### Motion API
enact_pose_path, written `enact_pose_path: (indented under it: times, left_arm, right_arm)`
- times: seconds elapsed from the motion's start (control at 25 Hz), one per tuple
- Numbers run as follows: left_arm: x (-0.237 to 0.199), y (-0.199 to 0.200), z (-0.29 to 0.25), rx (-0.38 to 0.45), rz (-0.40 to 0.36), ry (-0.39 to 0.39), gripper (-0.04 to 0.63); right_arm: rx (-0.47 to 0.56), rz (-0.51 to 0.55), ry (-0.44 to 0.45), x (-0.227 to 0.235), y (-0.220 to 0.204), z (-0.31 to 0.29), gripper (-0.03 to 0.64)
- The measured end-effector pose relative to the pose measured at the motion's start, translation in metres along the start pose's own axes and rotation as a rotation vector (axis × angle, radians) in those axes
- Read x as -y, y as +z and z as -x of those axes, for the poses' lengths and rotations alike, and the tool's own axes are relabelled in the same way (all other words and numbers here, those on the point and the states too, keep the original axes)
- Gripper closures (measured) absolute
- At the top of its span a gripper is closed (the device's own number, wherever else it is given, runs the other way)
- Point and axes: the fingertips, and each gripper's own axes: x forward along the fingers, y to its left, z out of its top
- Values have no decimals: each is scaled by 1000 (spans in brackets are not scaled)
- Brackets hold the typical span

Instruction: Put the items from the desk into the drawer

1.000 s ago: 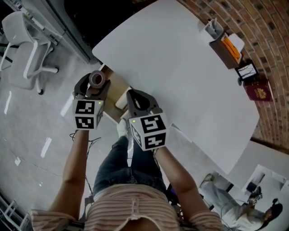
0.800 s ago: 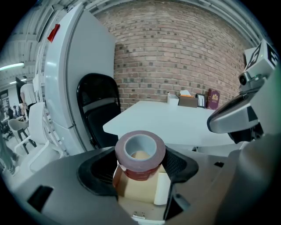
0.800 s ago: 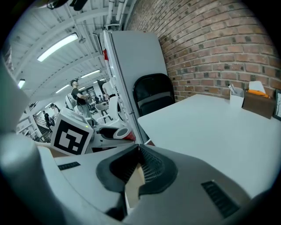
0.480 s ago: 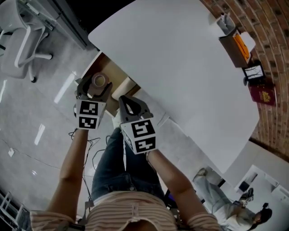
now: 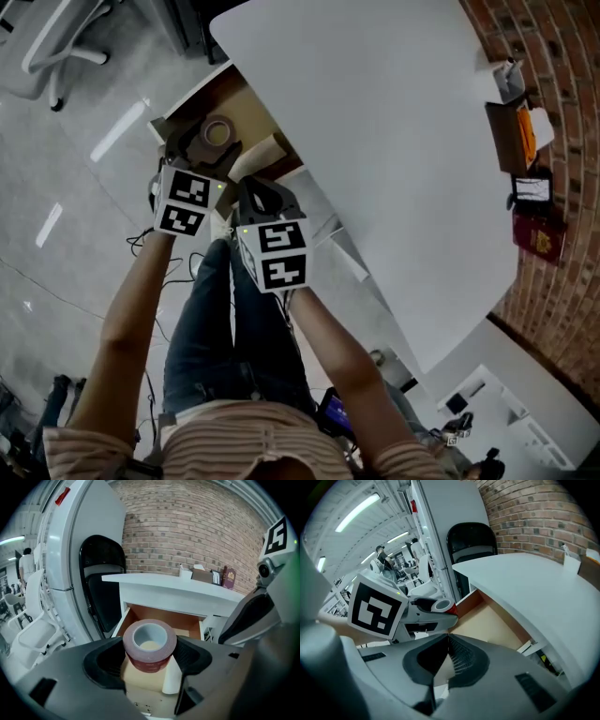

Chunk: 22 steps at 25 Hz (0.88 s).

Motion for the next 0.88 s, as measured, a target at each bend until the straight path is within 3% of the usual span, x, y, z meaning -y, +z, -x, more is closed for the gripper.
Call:
enact_pose_path:
  times: [0.48,0.88]
  left_arm:
    - [-2,-55,-41,-71,11,-28,281]
    - [1,-71,-74,-116,15,-27,281]
  right_arm:
    - [-100,41,-18,9,-30,-48,600]
    - [-134,56,-18,18,-44,-64,600]
